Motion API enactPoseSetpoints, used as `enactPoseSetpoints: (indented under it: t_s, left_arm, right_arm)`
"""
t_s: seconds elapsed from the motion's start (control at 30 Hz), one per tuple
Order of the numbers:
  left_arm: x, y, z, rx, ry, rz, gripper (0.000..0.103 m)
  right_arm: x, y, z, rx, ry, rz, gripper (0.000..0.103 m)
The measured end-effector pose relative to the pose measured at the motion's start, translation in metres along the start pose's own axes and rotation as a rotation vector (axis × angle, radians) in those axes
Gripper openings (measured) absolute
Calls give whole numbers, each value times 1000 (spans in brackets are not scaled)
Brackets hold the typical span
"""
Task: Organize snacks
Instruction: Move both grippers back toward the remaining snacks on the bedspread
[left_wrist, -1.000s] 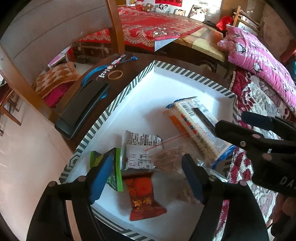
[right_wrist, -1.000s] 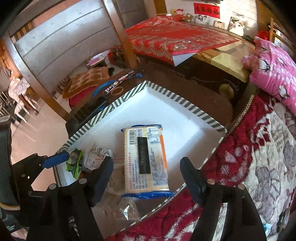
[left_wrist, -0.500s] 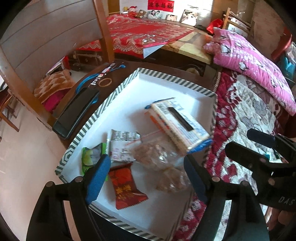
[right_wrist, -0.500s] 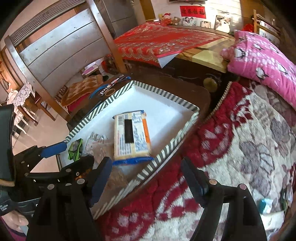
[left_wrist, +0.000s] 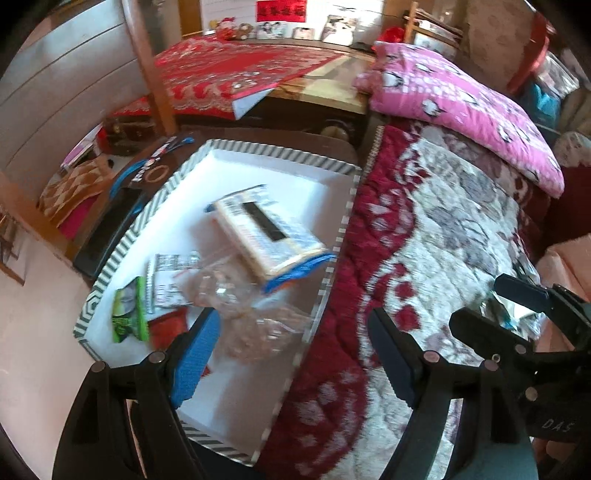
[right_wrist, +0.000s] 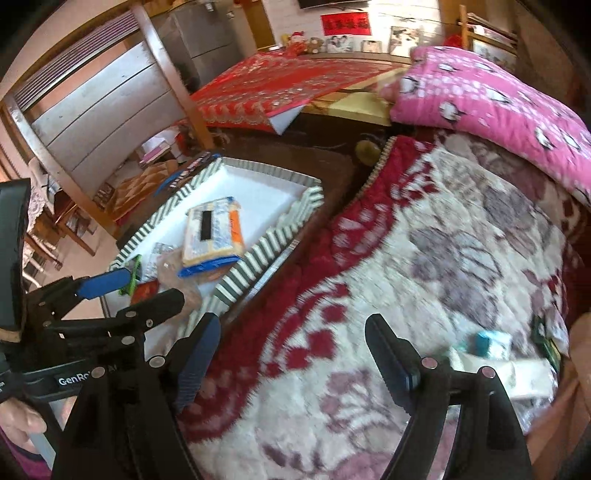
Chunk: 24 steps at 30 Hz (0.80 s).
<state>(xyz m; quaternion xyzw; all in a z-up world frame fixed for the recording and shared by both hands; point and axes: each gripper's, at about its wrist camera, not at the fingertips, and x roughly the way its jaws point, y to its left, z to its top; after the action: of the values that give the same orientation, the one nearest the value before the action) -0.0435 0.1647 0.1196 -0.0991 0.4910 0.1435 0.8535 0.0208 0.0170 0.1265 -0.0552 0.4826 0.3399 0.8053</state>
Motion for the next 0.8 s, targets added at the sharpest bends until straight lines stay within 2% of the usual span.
enactPoseSetpoints:
  t_s: [0.8]
  left_arm:
    - [7, -111, -14, 176, 35, -90, 81]
  right_arm:
    - [-64, -106, -76, 189, 0, -130, 86]
